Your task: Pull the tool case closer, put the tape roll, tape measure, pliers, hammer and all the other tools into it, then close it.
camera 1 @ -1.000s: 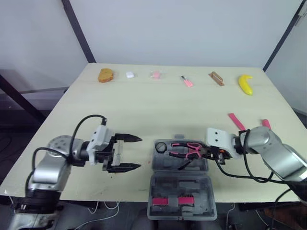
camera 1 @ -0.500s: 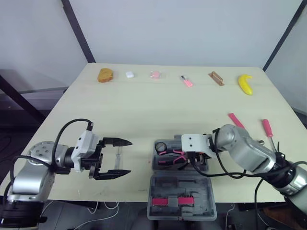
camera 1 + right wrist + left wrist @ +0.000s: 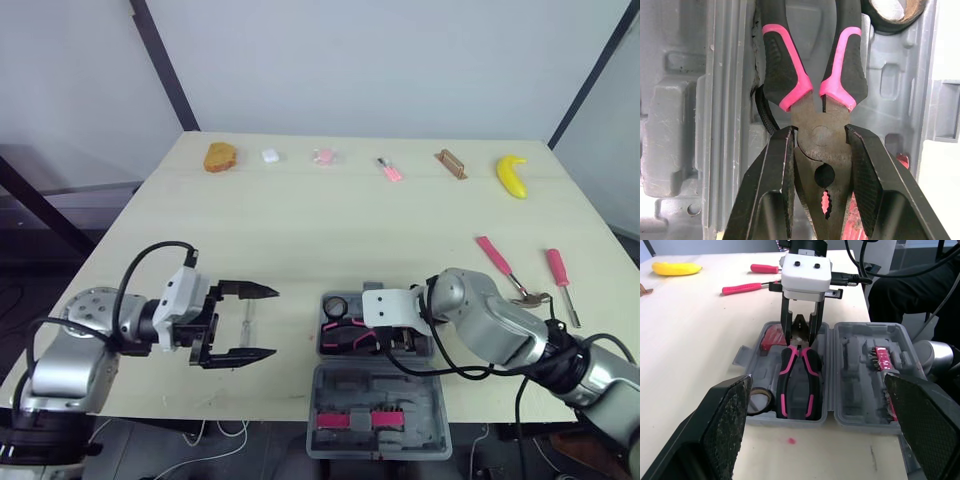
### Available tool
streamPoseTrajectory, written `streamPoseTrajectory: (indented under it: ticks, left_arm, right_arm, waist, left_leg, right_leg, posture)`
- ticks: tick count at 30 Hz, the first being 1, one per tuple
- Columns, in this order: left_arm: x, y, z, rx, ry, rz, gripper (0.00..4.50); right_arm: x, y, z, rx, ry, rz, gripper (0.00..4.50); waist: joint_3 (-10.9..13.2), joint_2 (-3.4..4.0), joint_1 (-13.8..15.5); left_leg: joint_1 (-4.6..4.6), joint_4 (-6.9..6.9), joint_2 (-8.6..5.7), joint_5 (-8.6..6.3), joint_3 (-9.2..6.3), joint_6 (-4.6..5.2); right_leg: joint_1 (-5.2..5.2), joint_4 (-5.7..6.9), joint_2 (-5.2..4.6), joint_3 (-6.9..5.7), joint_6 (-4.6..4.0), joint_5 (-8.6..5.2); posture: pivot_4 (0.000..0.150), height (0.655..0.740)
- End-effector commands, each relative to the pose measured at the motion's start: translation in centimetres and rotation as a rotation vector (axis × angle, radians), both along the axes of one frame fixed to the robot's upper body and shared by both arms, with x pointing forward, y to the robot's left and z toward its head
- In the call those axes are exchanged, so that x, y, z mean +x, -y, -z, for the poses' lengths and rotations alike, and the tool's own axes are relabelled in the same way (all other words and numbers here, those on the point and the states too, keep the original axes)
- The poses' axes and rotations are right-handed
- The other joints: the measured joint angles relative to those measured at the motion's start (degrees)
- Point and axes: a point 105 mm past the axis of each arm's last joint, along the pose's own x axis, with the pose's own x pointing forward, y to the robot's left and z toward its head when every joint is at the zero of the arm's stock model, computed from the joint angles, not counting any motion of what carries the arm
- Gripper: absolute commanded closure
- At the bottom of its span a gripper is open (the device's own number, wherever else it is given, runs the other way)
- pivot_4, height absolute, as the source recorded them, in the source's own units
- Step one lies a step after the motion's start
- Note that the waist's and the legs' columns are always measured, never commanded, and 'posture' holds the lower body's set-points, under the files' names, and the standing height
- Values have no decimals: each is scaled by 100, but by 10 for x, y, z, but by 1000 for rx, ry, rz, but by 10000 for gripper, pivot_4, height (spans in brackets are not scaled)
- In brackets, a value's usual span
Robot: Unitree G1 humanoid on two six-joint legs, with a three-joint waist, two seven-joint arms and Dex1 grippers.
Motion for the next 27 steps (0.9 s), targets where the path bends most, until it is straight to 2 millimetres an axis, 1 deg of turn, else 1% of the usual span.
streamPoseTrajectory:
  ticks: [1, 3, 4, 6, 11, 14, 16, 18, 19, 20, 21, 22, 23, 25, 26, 27]
  left_arm:
    - [3, 5, -8, -39, 21, 3, 0]
    - [4, 6, -8, -43, 20, 4, 0]
    - [4, 7, -7, -43, 19, 5, 0]
    - [4, 8, -7, -44, 18, 7, 0]
    - [6, 9, -7, -51, 19, 7, 0]
    - [6, 9, -6, -54, 17, 8, 0]
    - [6, 10, -5, -56, 17, 9, 0]
    - [6, 12, -5, -60, 18, 11, 0]
    - [6, 12, -6, -62, 18, 11, 0]
    - [6, 12, -5, -63, 18, 11, 0]
    - [6, 13, -5, -64, 18, 12, 0]
    - [6, 13, -5, -65, 18, 12, 0]
    - [6, 13, -5, -66, 17, 12, 0]
    - [6, 13, -5, -69, 18, 10, 0]
    - [6, 13, -5, -70, 19, 8, 0]
    - [6, 13, -5, -71, 19, 7, 0]
  right_arm:
    - [1, 2, -3, 7, 18, -1, 24765]
    - [0, 3, -3, 6, 17, -5, 17889]
    - [0, 4, -4, 7, 20, -4, 11288]
    - [1, 5, -7, 21, 27, 9, 1230]
    - [0, 7, -26, 130, -1, 47, 1230]
    - [0, 2, -34, 280, -19, 59, 1230]
    - [5, -1, -40, 386, -8, 88, 1230]
    - [2, -6, -45, 513, -22, 63, 1230]
    - [1, -7, -46, 554, -23, 47, 6384]
    - [2, -4, -41, 569, -18, 53, 7829]
    - [1, -5, -38, 598, -3, 29, 11998]
    - [1, -5, -36, 619, 9, 11, 17817]
    - [1, -6, -32, 641, 16, 15, 20452]
    - [0, -8, -26, 664, 14, 14, 30596]
    - [0, -8, -23, 674, 12, 14, 33878]
    - [1, -9, -21, 681, 11, 17, 41193]
  waist:
    - [0, 0, 3]
    - [0, 0, 8]
    - [0, 0, 4]
    - [0, 0, 1]
    - [0, 0, 3]
    - [-1, -1, 3]
    - [0, -1, 3]
    - [0, -1, 4]
    - [-1, -1, 4]
    - [0, -1, 10]
    - [-1, -2, 16]
    - [-2, -3, 15]
    - [-2, -3, 11]
    - [-2, -3, 3]
    - [-1, -1, -7]
    - [-1, -1, -9]
  left_leg:
    - [0, 0, 0, 0, 0, 0]
    - [0, 0, 0, 0, -1, 0]
    - [-1, 1, 0, 0, 0, 0]
    - [0, 0, 0, 0, 0, 0]
    - [0, 0, 0, 0, -1, 0]
    - [-1, 0, 0, 0, -3, 0]
    - [-1, -1, 0, 0, -2, 0]
    - [0, -1, 0, 0, -1, 0]
    - [0, -1, 0, 0, 0, 0]
    - [0, -1, 0, 0, -1, 0]
    - [-1, -1, 0, 0, -1, 0]
    - [-1, -1, -1, 0, -1, 0]
    - [-1, -1, -1, 0, 0, 0]
    - [1, -1, -1, 0, 1, 0]
    - [1, -1, 0, 0, 1, 0]
    - [2, -1, 0, 0, 1, 0]
  right_leg:
    - [0, 0, 0, 0, 0, 0]
    - [1, 0, -1, -1, 0, 0]
    - [1, -1, -1, -1, 0, 0]
    - [0, 0, -1, 0, 0, 0]
    - [0, 0, 0, 0, 0, 0]
    - [1, -1, 0, -2, 0, 0]
    - [2, -2, 0, -2, 0, 0]
    - [2, -2, 0, -1, 0, 0]
    - [2, -1, 0, 0, 0, 0]
    - [3, -1, 0, 0, 0, 0]
    - [3, -3, 0, -1, 1, 0]
    - [4, -3, -1, -1, 1, 0]
    - [5, -5, -1, -1, 1, 0]
    - [5, -4, 0, 0, 1, 0]
    - [4, -2, 1, 0, 1, 0]
    - [3, 0, 1, 2, 1, 0]
  posture:
    - [1500, 7400]
    - [1500, 7400]
    - [1500, 7400]
    - [1500, 7400]
    - [1500, 7400]
    - [1500, 7400]
    - [1500, 7400]
    - [1500, 7400]
    - [1500, 7400]
    - [1500, 7400]
    - [1500, 7400]
    - [1500, 7400]
    - [1500, 7400]
    - [1500, 7400]
    - [1500, 7400]
    - [1500, 7400]
